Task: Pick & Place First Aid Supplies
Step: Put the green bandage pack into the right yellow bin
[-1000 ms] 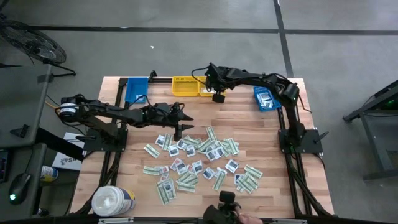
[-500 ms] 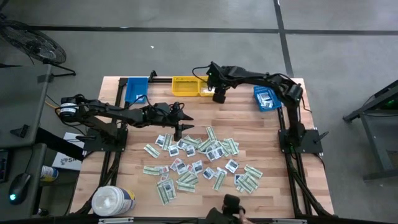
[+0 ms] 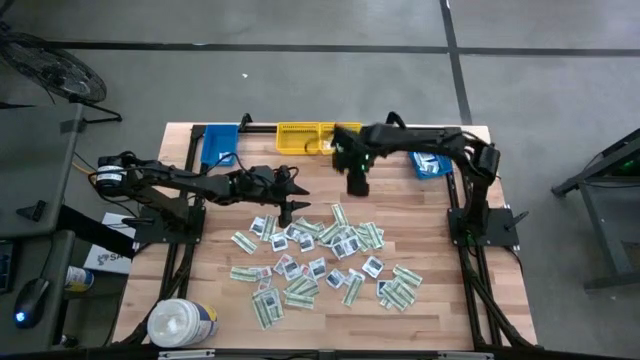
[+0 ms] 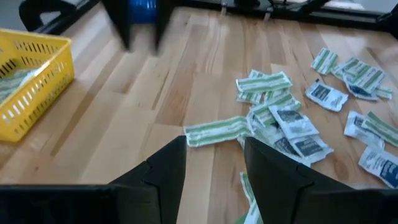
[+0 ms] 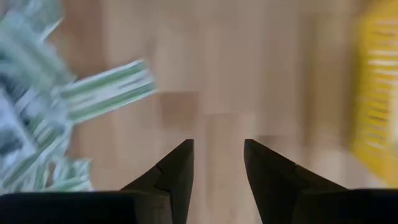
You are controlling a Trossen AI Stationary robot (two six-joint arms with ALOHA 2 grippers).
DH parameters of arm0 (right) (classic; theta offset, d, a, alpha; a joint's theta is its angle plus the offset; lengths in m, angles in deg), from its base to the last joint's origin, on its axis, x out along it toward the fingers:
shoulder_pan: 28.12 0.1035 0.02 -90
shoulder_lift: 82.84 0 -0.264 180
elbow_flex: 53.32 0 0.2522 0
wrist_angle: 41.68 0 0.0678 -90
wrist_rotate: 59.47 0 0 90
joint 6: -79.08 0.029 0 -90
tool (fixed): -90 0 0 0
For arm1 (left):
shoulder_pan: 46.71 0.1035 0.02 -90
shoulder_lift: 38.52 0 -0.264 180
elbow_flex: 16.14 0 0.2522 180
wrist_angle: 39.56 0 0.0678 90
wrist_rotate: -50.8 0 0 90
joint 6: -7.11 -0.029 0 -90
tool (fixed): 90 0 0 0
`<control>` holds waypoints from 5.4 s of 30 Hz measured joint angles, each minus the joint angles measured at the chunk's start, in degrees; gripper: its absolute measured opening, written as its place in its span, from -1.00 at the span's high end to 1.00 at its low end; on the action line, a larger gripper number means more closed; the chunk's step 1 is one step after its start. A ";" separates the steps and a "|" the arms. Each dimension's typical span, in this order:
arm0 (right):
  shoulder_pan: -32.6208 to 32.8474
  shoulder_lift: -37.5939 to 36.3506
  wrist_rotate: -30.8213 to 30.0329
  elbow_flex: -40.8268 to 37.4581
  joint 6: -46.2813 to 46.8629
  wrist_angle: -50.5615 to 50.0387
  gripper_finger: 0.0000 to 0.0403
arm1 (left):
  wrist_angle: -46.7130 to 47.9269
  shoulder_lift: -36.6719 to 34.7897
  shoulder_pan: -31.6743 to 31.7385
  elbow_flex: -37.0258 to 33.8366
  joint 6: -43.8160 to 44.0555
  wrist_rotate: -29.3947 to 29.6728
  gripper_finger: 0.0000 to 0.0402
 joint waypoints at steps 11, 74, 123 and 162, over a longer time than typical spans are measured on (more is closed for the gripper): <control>8.63 0.01 -5.11 -13.67 -6.14 19.17 0.33 | 0.70 0.02 0.00 0.00 0.00 0.00 0.19; 7.12 8.59 -16.89 6.54 -5.40 0.35 1.00 | 1.14 0.02 -0.04 0.00 0.09 -2.17 0.19; -14.53 2.75 -10.54 -10.91 39.31 40.81 0.99 | 1.11 0.01 -0.04 0.02 0.72 -2.90 0.19; 4.37 -8.46 12.68 -13.14 22.87 18.78 0.25 | 1.11 0.02 -0.02 0.02 0.70 -4.24 0.19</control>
